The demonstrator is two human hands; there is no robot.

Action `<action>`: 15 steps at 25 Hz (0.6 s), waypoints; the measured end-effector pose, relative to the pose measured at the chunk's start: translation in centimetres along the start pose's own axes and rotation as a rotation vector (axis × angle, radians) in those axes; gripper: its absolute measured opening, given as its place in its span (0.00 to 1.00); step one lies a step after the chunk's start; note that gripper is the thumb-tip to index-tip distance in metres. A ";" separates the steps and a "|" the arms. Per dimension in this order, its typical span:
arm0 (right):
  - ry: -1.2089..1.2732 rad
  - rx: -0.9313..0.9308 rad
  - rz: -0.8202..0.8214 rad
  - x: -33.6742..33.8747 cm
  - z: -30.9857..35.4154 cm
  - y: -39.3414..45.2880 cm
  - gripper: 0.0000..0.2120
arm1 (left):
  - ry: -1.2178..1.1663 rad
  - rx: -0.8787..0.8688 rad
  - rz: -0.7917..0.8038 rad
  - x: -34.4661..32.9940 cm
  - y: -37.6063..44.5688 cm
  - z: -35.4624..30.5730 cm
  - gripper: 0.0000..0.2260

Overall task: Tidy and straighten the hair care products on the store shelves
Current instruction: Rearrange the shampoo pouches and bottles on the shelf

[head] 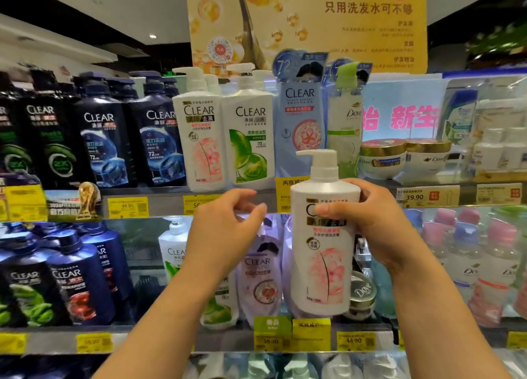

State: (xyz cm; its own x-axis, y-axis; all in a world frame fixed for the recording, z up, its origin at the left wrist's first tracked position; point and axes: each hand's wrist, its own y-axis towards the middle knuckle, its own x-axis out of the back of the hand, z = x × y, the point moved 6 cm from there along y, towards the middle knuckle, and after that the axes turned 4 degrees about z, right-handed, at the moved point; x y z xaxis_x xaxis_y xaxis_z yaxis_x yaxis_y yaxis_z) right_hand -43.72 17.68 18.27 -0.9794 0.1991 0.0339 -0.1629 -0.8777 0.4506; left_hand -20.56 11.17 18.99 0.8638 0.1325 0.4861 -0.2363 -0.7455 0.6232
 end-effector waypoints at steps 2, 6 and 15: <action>0.000 0.021 0.032 -1.5 1.7 1.1 0.30 | 0.011 -0.037 -0.069 2.8 2.0 0.1 0.17; 0.011 0.042 0.073 -3.9 4.5 3.1 0.23 | 0.105 -0.103 -0.147 7.4 6.2 0.7 0.24; -0.051 0.074 0.034 -7.8 8.1 7.3 0.21 | 0.264 -0.132 -0.154 11.6 16.7 0.9 0.33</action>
State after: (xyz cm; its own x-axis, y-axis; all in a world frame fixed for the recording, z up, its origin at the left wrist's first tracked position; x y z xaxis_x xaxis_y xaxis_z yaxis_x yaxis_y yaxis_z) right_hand -36.30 13.20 28.53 -0.9765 0.1936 0.0945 -0.1188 -0.8499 0.5134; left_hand -14.12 -0.30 34.44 0.7528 0.4146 0.5113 -0.1825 -0.6148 0.7672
